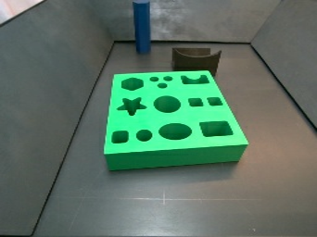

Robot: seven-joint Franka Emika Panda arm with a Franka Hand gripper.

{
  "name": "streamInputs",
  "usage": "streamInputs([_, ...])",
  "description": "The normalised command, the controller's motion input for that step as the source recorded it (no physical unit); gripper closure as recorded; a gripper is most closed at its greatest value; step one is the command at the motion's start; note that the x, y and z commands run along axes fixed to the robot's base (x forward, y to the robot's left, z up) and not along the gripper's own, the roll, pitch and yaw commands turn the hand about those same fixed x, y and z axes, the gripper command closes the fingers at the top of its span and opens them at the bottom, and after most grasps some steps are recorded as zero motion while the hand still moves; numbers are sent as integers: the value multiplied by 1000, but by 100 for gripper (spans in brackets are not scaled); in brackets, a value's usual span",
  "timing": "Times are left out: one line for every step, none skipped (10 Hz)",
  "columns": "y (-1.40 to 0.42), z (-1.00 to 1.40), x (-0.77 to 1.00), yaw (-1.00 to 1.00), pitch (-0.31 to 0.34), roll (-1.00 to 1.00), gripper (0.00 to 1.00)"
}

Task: Pick up the hexagon object. Move up. Move to above the board. Insert the hexagon object.
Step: Pick up the hexagon object.

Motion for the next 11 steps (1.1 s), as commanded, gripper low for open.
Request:
streamInputs([163, 0, -294, -54, 0, 0, 0])
streamInputs([594, 0, -409, 26, -34, -69, 0])
streamInputs([726, -51, -597, 77, -71, -70, 0])
streamInputs([731, -74, -611, 83, -73, -64, 0])
streamInputs([734, -94, -494, 146, -66, -56, 0])
streamInputs([734, -220, -254, 369, -81, -73, 0])
streamInputs([626, -346, -57, 574, -189, -86, 0])
streamInputs([386, -517, 0, 720, -261, -73, 0])
streamInputs([311, -517, 60, 700, -330, -84, 0])
streamInputs([286, -506, 83, 697, -331, -97, 0])
streamInputs([271, -506, 69, 714, -327, -90, 0])
